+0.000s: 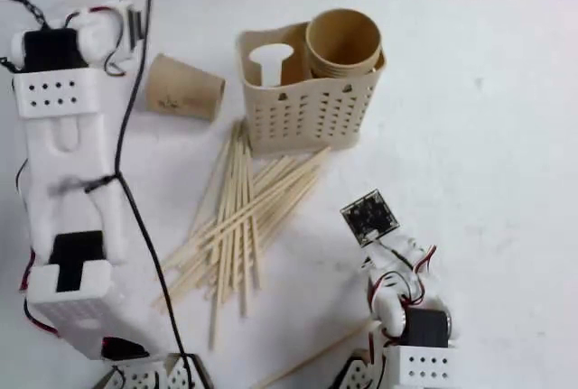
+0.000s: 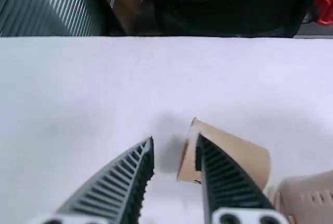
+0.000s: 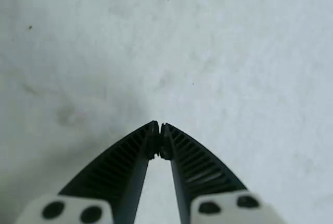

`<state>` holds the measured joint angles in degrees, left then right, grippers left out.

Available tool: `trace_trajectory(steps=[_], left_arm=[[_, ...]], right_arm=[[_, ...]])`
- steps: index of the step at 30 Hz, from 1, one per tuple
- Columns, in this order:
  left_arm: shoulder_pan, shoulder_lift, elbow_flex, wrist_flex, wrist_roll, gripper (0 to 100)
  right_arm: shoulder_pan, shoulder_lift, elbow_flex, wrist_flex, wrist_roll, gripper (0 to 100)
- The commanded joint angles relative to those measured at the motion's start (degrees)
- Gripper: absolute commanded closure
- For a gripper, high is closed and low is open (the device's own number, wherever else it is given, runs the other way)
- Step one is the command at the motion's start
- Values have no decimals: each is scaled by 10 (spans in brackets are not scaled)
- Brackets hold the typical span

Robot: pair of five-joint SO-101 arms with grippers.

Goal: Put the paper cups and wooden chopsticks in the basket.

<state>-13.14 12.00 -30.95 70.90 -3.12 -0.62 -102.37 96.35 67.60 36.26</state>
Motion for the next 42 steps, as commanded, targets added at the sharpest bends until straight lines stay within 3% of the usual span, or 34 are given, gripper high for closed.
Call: trace_trajectory(steps=[1,6,12,20,30,33,38,42], left_arm=[[-29,-29,90,-96,6,749],[-16,-15,157,-163,10,745],[1,127,84,-154,76,745],[40,369,-245,1,163,744],[80,605,-609,164,169,748],[77,629,-652,200,169,771],[63,629,-648,241,169,982],[37,629,-648,282,168,981]], right_arm=[[-4,-7,4,2,6,981],[-4,-7,4,2,6,981],[-2,-7,4,2,6,981],[-3,-7,4,2,6,981],[-4,-7,4,2,6,981],[-3,-7,4,2,6,981],[-2,-7,4,2,6,981],[-2,-7,4,2,6,981]])
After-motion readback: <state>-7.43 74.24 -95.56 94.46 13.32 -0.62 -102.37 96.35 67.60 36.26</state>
